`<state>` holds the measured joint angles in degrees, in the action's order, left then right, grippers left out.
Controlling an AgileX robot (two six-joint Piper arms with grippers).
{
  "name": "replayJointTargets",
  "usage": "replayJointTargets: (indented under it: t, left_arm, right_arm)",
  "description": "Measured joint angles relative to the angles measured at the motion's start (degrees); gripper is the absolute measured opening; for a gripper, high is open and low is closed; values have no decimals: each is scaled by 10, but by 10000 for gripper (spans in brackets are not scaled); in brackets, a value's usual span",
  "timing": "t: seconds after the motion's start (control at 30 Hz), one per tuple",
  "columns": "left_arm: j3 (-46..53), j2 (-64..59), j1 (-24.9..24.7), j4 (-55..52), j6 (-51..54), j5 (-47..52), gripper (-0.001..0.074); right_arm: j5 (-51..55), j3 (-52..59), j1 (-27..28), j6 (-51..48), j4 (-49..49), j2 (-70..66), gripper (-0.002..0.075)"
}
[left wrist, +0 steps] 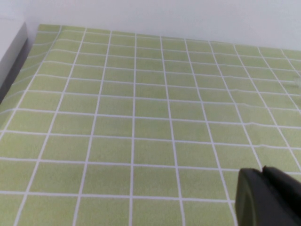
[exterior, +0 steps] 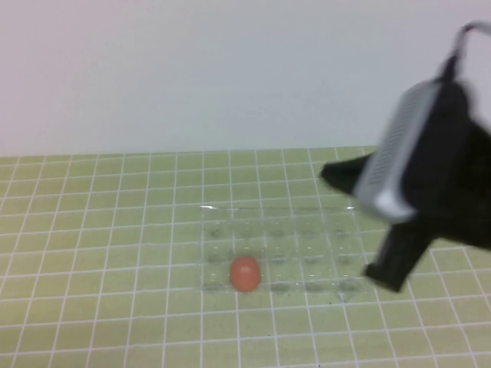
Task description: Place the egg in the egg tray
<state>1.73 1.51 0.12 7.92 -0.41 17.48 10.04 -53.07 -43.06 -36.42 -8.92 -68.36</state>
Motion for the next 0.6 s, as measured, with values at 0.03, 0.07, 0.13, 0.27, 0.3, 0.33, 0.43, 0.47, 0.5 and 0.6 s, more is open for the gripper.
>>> replayJointTargets:
  t: [0.03,0.07,0.13,0.27,0.3,0.33,0.43,0.47,0.5,0.6]
  left_arm:
    - [0,0,0,0,0,0,0]
    - [0,0,0,0,0,0,0]
    - [0,0,0,0,0,0,0]
    - [0,0,0,0,0,0,0]
    - [0,0,0,0,0,0,0]
    - [0,0,0,0,0,0,0]
    - [0,0,0,0,0,0,0]
    - [0,0,0,0,0,0,0]
    - [0,0,0,0,0,0,0]
    - [0,0,0,0,0,0,0]
  right_arm:
    - [6,0,2,-2,0,25,-1]
    - [14,0,5,-2,0,44,-1]
    - [21,0,6,-2,0,87,-1]
    - [26,0,6,-2,0,138,-1]
    - [26,0,6,-2,0,146,-1]
    - [26,0,6,-2,0,150,-1]
    - [28,0,6,-2,0,154,-1]
    - [29,0,6,-2,0,153,-1]
    - [31,0,6,-2,0,151,-1]
    - [31,0,7,-20,11,142,-1]
